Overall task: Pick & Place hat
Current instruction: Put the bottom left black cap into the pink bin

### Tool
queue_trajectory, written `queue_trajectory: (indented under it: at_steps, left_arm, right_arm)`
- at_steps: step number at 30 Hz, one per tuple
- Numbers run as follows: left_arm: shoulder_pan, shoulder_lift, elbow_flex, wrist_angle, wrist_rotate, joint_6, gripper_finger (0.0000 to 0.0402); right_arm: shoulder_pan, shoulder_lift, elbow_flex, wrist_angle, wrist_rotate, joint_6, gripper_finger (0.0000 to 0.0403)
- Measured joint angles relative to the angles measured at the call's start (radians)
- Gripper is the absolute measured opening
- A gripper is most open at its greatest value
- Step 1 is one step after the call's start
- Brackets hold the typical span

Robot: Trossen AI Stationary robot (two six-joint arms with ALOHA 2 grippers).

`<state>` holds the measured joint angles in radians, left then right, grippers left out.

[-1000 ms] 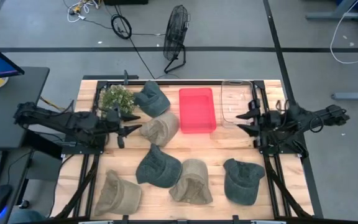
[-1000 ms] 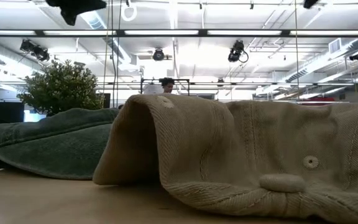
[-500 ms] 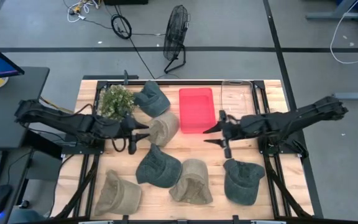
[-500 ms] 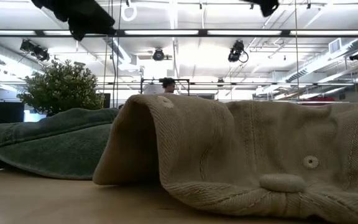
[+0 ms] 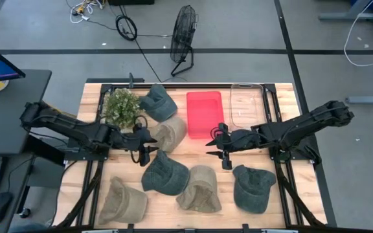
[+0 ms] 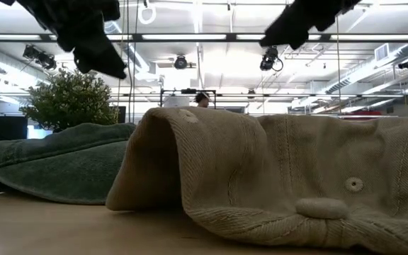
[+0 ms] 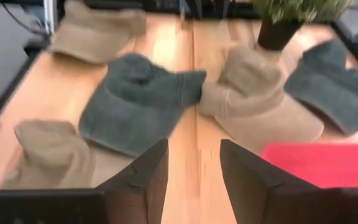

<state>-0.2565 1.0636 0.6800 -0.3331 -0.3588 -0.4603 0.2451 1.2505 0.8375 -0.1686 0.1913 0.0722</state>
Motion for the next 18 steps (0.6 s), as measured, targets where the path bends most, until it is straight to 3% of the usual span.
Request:
queue_trajectory:
  at_steps: [18]
  left_arm:
    - [-0.062,0.049,0.0,-0.091,0.006,-0.132,0.016]
  right_arm:
    - [-0.001,0.056,0.0,-0.031,0.001,-0.001,0.0148]
